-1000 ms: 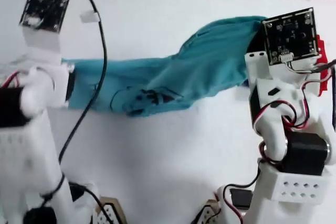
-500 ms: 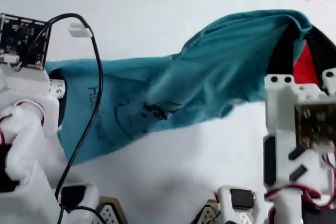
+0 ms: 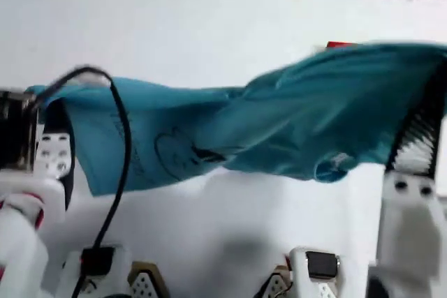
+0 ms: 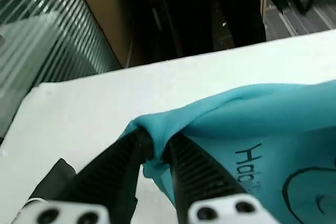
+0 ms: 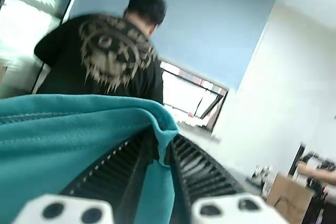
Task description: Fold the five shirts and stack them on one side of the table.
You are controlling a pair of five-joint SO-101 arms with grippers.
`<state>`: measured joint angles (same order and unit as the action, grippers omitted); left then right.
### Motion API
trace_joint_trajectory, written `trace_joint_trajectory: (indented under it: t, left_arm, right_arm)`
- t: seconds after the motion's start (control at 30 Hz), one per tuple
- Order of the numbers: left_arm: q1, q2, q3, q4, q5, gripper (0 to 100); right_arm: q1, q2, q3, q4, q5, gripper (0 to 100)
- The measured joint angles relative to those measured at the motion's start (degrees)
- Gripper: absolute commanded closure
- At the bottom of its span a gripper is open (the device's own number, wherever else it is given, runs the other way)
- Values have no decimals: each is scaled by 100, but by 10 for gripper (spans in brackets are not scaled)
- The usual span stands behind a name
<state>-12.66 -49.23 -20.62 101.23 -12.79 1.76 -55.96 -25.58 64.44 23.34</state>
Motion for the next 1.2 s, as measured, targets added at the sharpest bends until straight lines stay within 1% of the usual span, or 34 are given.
trace_joint_trajectory:
  t: [0.23,0.37,0.57,0.7,1.07,1.13,1.2]
  left_arm:
    - [0,-369,-9,0,0,974]
    - [0,-369,-88,0,0,974]
    - [0,-378,-844,0,0,974]
    - [0,-378,-967,0,0,974]
    - [0,-378,-923,9,0,974]
    - [0,-378,-659,-97,0,974]
    - [0,-378,-149,-431,0,974]
  right_arm:
    - [0,0,-668,0,0,981]
    - [0,-44,-765,0,0,981]
    - [0,-229,-818,0,0,981]
    - [0,-220,-782,44,0,981]
    - [0,-255,-756,325,0,981]
    - [0,-255,-615,325,0,981]
    - [-9,-123,-308,316,0,981]
